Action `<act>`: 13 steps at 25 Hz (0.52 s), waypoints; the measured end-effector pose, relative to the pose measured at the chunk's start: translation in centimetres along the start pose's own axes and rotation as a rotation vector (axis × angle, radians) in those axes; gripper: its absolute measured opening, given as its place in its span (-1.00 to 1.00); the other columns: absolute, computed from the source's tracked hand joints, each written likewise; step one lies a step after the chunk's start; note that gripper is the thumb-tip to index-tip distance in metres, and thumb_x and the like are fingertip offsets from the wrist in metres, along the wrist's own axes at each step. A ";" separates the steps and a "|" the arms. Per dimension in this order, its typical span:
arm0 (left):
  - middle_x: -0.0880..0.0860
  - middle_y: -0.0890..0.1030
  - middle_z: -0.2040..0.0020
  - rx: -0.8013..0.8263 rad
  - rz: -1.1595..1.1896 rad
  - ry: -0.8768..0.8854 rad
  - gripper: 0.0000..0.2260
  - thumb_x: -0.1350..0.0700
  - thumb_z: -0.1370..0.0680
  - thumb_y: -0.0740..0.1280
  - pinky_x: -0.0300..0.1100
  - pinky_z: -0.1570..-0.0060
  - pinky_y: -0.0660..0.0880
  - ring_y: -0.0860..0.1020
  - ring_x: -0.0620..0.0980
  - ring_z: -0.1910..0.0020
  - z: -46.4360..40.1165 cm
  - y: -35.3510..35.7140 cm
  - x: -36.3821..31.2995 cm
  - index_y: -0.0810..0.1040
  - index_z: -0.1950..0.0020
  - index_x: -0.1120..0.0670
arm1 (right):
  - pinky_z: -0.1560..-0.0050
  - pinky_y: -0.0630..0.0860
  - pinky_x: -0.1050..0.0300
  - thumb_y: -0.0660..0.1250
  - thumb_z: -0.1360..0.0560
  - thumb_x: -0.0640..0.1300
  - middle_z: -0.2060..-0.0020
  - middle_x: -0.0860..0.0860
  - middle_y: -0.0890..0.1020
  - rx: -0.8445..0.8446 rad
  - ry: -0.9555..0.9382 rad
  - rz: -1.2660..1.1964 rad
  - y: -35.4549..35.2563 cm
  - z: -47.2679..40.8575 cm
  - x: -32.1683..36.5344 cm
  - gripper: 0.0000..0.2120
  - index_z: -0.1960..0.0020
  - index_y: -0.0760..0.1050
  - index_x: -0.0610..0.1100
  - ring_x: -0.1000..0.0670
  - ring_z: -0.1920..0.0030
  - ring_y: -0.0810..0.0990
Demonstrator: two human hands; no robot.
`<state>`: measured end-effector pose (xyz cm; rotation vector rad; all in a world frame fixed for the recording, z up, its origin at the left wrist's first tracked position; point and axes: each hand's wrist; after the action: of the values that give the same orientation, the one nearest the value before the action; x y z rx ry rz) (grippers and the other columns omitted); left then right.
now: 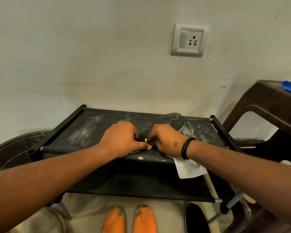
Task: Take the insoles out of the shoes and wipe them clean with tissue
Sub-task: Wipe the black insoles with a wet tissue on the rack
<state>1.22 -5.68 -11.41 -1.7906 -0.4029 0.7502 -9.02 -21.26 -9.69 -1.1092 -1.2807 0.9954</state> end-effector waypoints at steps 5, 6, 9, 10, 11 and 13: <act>-0.12 0.65 0.26 0.023 0.011 -0.003 -0.47 -0.50 -0.26 0.40 -0.11 0.19 0.64 0.59 -0.19 0.29 -0.2 0.1 0.2 0.69 0.14 -0.06 | -0.09 0.50 0.10 0.22 -0.60 -0.21 -0.15 -0.07 0.64 0.030 0.077 0.073 -1.1 0.5 -1.5 -0.68 -0.29 0.59 -0.03 -0.09 -0.11 0.59; -0.11 0.66 0.25 0.025 0.011 -0.003 -0.47 -0.50 -0.26 0.40 -0.11 0.19 0.64 0.59 -0.18 0.29 -0.2 0.2 0.2 0.69 0.14 -0.06 | -0.13 0.50 0.08 0.20 -0.61 -0.21 -0.15 -0.09 0.64 0.062 0.060 0.051 -1.1 0.8 -1.4 -0.67 -0.31 0.57 -0.05 -0.10 -0.11 0.59; -0.11 0.66 0.25 0.022 0.011 -0.001 -0.48 -0.49 -0.27 0.41 -0.12 0.19 0.63 0.59 -0.18 0.28 -0.2 0.2 0.2 0.69 0.14 -0.06 | -0.14 0.50 0.12 0.20 -0.63 -0.18 -0.11 -0.09 0.66 0.102 0.030 -0.022 -0.9 1.2 -1.4 -0.69 -0.32 0.56 -0.03 -0.09 -0.08 0.61; -0.11 0.66 0.23 0.021 0.013 0.002 -0.48 -0.49 -0.28 0.41 -0.11 0.18 0.63 0.59 -0.18 0.27 -0.2 0.1 0.2 0.69 0.13 -0.06 | -0.13 0.49 0.14 0.20 -0.63 -0.17 -0.12 -0.08 0.67 0.088 0.056 -0.013 -1.0 1.0 -1.9 -0.68 -0.31 0.56 0.00 -0.09 -0.08 0.62; -0.11 0.66 0.22 0.021 0.016 0.003 -0.48 -0.49 -0.28 0.41 -0.11 0.17 0.64 0.59 -0.18 0.26 -0.2 0.1 0.2 0.69 0.13 -0.06 | -0.13 0.50 0.12 0.19 -0.63 -0.18 -0.15 -0.07 0.66 0.076 0.079 0.017 -1.1 0.8 -2.3 -0.67 -0.32 0.55 0.01 -0.09 -0.09 0.62; -0.11 0.66 0.23 0.020 0.020 0.002 -0.48 -0.49 -0.28 0.41 -0.11 0.17 0.64 0.59 -0.18 0.26 -0.1 0.1 0.2 0.69 0.14 -0.06 | -0.16 0.50 0.09 0.19 -0.62 -0.21 -0.15 -0.07 0.66 0.089 0.081 0.043 -1.0 0.7 -2.4 -0.65 -0.35 0.53 0.00 -0.11 -0.09 0.62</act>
<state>1.44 -5.69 -11.53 -1.7791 -0.3754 0.7641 -9.93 -23.76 -9.20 -1.1013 -1.1415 1.0196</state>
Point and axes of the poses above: each hand's wrist, its own z-axis away from the middle knuckle, its own y-axis out of the palm, x = y × z
